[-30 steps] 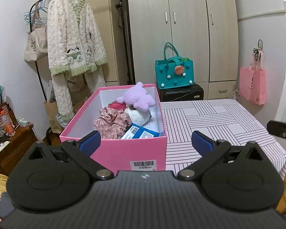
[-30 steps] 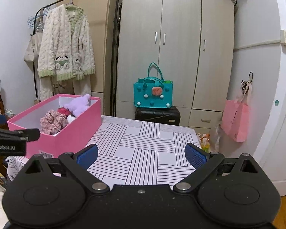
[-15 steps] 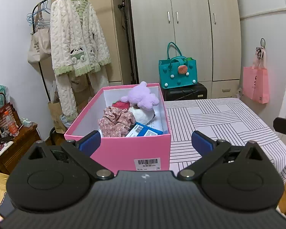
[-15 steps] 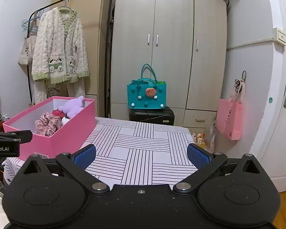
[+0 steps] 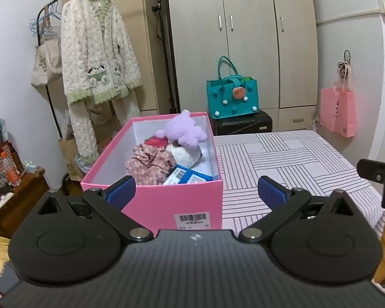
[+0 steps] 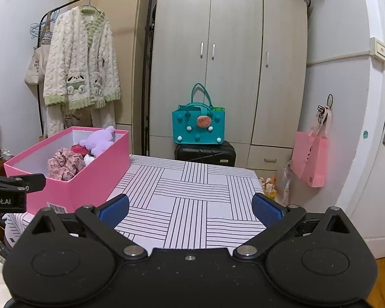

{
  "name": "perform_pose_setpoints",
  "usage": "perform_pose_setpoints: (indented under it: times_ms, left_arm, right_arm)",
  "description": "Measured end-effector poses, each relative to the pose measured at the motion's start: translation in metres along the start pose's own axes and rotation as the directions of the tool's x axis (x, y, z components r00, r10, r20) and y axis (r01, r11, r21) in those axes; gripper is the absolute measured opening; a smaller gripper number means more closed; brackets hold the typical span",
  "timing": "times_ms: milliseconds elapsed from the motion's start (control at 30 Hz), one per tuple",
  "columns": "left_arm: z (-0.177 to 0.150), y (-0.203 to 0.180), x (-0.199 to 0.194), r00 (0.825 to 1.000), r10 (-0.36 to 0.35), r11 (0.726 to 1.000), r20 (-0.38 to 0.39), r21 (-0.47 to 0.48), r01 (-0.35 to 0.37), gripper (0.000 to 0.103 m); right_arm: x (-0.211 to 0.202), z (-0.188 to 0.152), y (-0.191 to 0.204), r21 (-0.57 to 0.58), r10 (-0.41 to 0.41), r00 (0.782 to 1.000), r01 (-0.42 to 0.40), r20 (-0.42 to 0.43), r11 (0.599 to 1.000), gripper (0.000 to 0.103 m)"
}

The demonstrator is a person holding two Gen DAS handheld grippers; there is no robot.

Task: Organize soft objects

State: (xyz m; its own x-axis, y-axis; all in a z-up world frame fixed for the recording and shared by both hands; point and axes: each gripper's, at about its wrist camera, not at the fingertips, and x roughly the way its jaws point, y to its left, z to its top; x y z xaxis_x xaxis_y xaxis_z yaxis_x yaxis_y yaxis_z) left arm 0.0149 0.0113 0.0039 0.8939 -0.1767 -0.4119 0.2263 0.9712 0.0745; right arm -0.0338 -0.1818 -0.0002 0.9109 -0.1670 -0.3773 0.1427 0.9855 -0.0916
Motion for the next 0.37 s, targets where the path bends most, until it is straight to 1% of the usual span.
perform_pose_setpoints:
  times_ms: [67, 367]
  left_arm:
    - [-0.0004, 0.0005, 0.0015, 1.000, -0.010, 1.000, -0.011, -0.003, 0.009, 0.103]
    - [-0.0007, -0.0006, 0.0027, 1.000, -0.003, 1.000, -0.005, 0.006, 0.003, 0.103]
  right_arm:
    - [0.0016, 0.0001, -0.0005, 0.003, 0.000, 1.000, 0.000, -0.004, 1.000, 0.103]
    - [0.0054, -0.0006, -0.0040, 0.016, -0.008, 1.000, 0.008, -0.017, 1.000, 0.103]
